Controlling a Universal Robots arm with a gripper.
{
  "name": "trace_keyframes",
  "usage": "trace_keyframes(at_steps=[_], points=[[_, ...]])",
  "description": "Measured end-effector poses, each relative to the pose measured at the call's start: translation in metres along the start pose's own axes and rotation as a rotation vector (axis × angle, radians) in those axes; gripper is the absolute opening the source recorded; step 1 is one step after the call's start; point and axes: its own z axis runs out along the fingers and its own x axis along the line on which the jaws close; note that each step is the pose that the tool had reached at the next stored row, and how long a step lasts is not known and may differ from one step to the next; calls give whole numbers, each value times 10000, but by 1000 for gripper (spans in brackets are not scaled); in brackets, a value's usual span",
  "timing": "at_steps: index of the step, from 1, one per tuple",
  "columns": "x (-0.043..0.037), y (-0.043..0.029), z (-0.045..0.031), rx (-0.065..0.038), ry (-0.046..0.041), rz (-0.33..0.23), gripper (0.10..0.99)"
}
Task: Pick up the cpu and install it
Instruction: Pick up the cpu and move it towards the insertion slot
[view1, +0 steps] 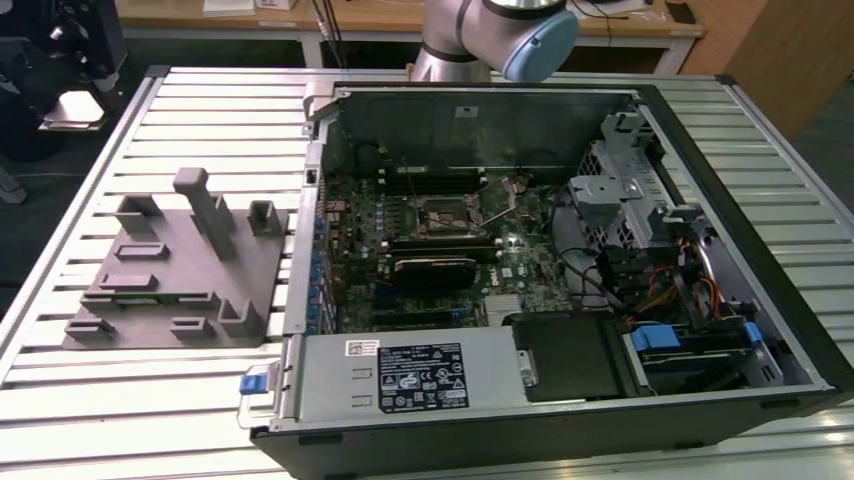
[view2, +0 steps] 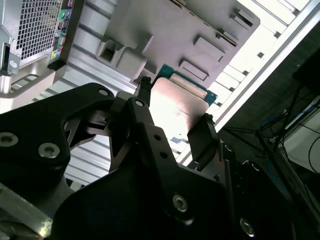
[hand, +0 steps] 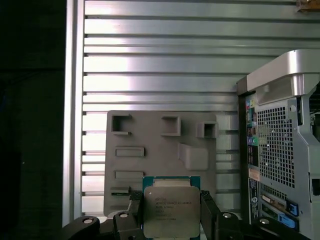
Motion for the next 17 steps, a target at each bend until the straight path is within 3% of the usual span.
trace_keyframes(at_steps=[9, 17], points=[[-126, 3, 5, 0, 1, 0, 541], [-287, 6, 12, 0, 0, 0, 541]])
